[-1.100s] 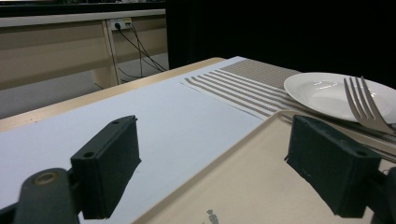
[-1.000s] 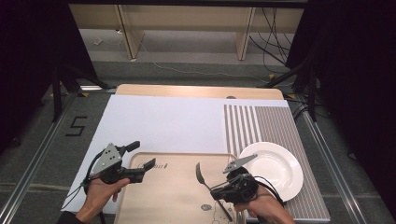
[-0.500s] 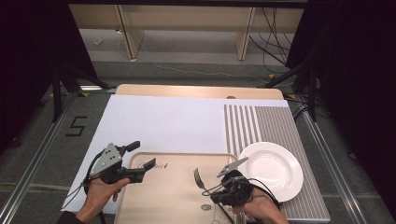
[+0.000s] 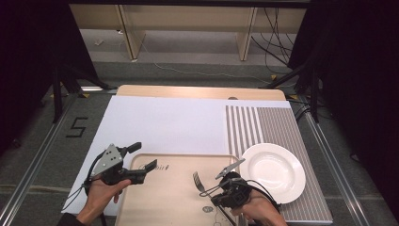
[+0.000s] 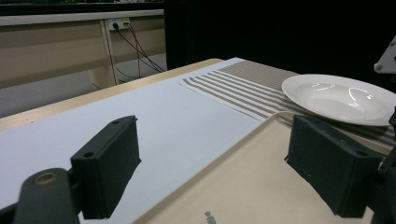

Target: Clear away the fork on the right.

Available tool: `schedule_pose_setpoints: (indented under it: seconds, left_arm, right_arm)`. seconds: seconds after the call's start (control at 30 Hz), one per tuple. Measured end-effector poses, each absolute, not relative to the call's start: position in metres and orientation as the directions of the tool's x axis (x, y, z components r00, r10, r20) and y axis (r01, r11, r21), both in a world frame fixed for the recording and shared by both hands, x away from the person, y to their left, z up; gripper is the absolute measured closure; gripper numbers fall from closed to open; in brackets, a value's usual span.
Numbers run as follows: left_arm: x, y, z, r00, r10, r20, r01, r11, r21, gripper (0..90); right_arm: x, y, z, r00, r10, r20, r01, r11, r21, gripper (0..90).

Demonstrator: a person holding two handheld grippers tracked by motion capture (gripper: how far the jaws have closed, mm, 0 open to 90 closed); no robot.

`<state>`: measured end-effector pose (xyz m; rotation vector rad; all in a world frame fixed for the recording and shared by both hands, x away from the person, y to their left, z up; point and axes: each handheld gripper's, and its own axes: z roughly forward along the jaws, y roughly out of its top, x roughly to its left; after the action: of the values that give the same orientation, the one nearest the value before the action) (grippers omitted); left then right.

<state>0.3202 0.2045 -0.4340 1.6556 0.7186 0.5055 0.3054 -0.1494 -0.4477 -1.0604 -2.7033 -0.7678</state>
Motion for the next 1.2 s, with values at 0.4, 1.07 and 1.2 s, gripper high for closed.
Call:
schedule_pose_setpoints:
  seconds: [0.4, 1.07, 1.2]
  left_arm:
    - [0.320, 0.204, -0.434, 0.718, 0.694, -0.053, 0.182, -0.113, 0.977, 16.2]
    - [0.320, 0.203, -0.434, 0.721, 0.691, -0.054, 0.183, -0.114, 0.977, 16.2]
    - [0.320, 0.203, -0.434, 0.721, 0.690, -0.054, 0.182, -0.115, 0.976, 16.2]
  right_arm:
    - [0.305, -0.136, -0.457, -0.768, 0.590, 0.250, 0.639, 0.675, 0.369, 84.7]
    - [0.300, -0.125, -0.453, -0.803, 0.557, 0.214, 0.586, 0.671, 0.453, 46.0]
    - [0.294, -0.117, -0.452, -0.838, 0.505, 0.209, 0.537, 0.691, 0.484, 45.2]
